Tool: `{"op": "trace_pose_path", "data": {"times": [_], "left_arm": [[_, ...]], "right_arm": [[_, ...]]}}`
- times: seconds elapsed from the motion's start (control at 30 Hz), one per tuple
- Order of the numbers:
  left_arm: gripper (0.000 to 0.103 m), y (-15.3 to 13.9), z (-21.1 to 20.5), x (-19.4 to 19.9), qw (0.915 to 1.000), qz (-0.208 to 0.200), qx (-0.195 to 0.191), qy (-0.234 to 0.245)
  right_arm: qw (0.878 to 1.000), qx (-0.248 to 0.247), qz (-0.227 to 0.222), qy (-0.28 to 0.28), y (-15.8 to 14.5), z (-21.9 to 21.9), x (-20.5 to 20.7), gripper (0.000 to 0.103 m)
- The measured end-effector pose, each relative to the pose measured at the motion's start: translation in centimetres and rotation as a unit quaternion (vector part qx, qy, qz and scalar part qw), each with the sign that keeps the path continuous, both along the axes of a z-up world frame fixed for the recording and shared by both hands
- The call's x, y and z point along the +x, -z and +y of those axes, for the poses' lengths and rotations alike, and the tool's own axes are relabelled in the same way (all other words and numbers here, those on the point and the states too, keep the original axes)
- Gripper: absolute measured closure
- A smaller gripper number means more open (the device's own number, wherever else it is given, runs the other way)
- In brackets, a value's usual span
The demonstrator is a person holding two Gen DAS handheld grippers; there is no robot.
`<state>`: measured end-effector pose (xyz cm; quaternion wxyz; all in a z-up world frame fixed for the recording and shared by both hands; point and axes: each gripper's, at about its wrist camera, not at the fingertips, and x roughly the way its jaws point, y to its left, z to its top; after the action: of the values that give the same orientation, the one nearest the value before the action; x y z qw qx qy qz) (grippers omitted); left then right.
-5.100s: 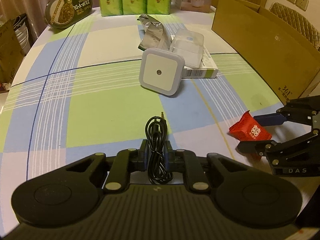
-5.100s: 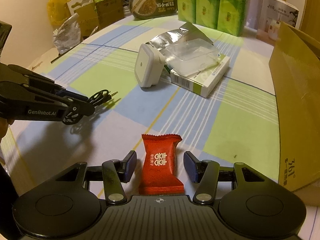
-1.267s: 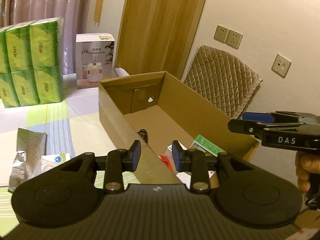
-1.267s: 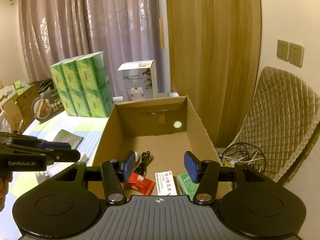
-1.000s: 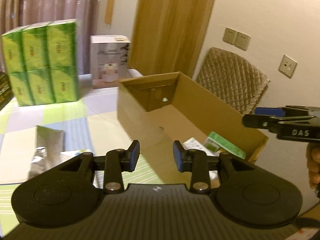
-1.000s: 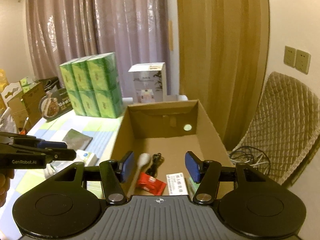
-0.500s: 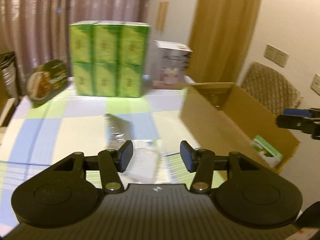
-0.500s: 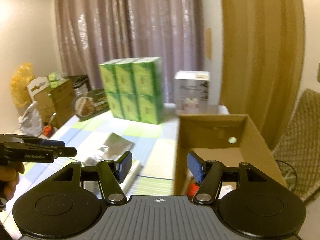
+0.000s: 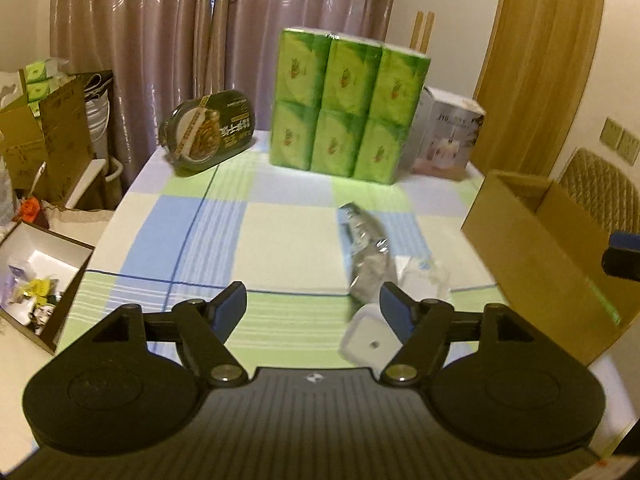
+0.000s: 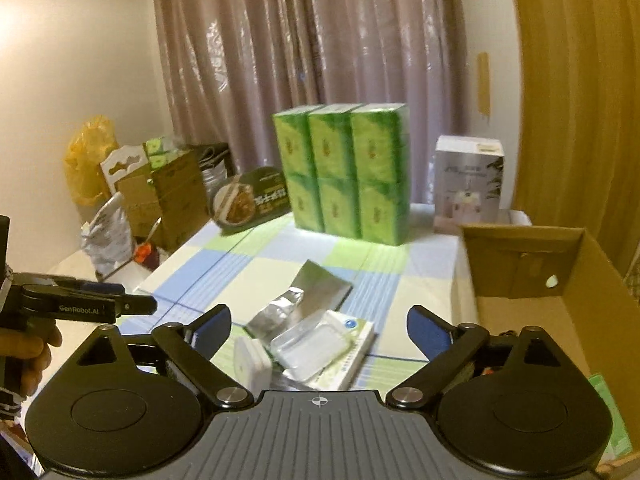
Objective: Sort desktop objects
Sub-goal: 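Move both tools back over the table toward the night-light and plastic tray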
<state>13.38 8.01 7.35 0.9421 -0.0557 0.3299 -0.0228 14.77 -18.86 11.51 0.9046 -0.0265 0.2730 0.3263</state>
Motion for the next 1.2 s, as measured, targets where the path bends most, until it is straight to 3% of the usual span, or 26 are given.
{"op": "trace_pose_path", "data": {"times": [0.03, 0.1, 0.27, 0.5, 0.8, 1.0, 1.2], "left_arm": [[0.02, 0.3, -0.1, -0.1, 0.9999, -0.001, 0.015, 0.007], [0.014, 1.0, -0.5, -0.1, 0.9984, 0.002, 0.052, 0.024], [0.014, 3.0, -1.1, 0.9, 0.9958, 0.034, 0.064, 0.055], [0.013, 4.8, -1.9, 1.3, 0.9932, 0.047, 0.079, 0.071], [0.015, 7.3, -2.6, 1.9, 0.9886, 0.06, 0.09, 0.105], [0.025, 8.9, -4.8, 2.7, 0.977, 0.056, 0.116, 0.17], [0.026, 10.3, -7.2, 4.2, 0.965, 0.049, 0.126, 0.224]], "right_arm": [[1.0, 0.001, 0.004, -0.001, 0.4, 0.2, 0.1, 0.01], [1.0, 0.004, 0.011, 0.0, 1.1, 0.5, 0.3, 0.01], [0.999, 0.004, 0.032, 0.0, 3.0, 1.0, 0.7, 0.009], [0.999, -0.001, 0.047, 0.004, 4.7, 1.1, 1.6, 0.009], [0.997, -0.007, 0.071, 0.009, 6.8, 1.2, 4.0, 0.009], [0.996, -0.01, 0.09, 0.005, 8.0, 1.7, 5.2, 0.009], [0.996, -0.031, 0.086, -0.007, 8.7, 3.0, 5.4, 0.009]]}}
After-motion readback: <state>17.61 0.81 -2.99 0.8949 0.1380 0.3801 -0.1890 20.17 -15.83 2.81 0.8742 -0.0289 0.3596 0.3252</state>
